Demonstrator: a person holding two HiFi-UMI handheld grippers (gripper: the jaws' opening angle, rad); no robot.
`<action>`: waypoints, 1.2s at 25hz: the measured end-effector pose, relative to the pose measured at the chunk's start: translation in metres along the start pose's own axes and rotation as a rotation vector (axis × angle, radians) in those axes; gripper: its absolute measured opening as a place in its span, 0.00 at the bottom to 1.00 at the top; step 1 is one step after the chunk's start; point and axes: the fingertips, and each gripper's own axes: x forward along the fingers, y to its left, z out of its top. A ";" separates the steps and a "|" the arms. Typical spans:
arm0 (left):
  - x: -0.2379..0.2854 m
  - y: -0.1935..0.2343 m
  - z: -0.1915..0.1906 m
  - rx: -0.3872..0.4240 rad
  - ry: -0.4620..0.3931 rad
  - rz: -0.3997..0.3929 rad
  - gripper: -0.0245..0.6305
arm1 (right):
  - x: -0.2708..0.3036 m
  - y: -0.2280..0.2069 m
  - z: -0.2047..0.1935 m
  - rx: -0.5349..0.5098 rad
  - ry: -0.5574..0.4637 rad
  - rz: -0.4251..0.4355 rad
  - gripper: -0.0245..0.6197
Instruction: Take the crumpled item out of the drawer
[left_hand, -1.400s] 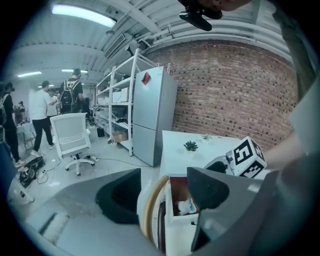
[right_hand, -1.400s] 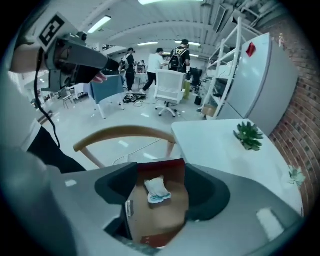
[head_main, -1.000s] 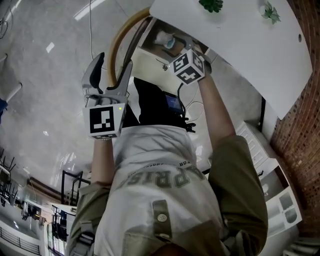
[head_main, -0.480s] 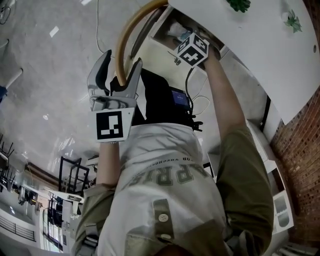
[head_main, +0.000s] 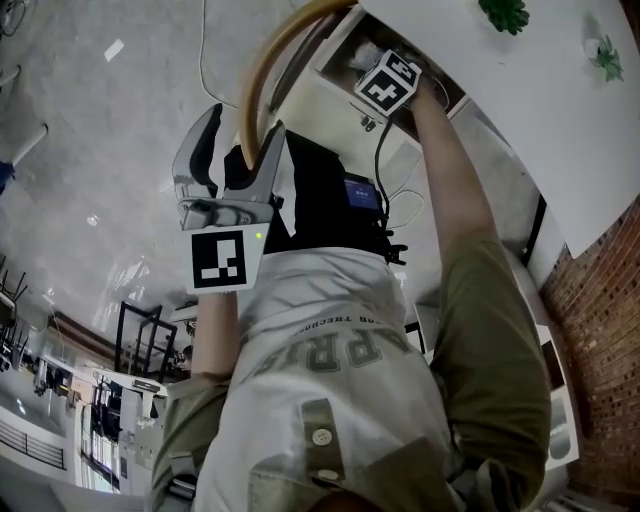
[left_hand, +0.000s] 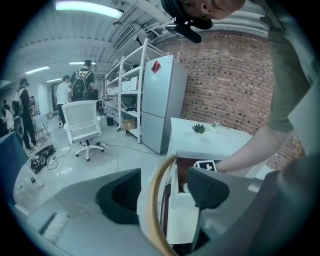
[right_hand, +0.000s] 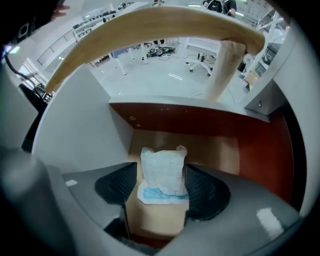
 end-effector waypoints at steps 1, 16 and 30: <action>-0.001 0.001 -0.001 0.001 0.004 0.000 0.50 | 0.003 0.001 -0.001 -0.004 0.013 0.004 0.52; -0.004 0.007 -0.011 -0.003 0.026 0.021 0.50 | 0.026 -0.005 -0.018 -0.010 0.103 0.006 0.25; -0.023 0.019 0.001 0.035 -0.019 -0.042 0.50 | -0.040 -0.013 -0.002 0.057 -0.005 -0.152 0.15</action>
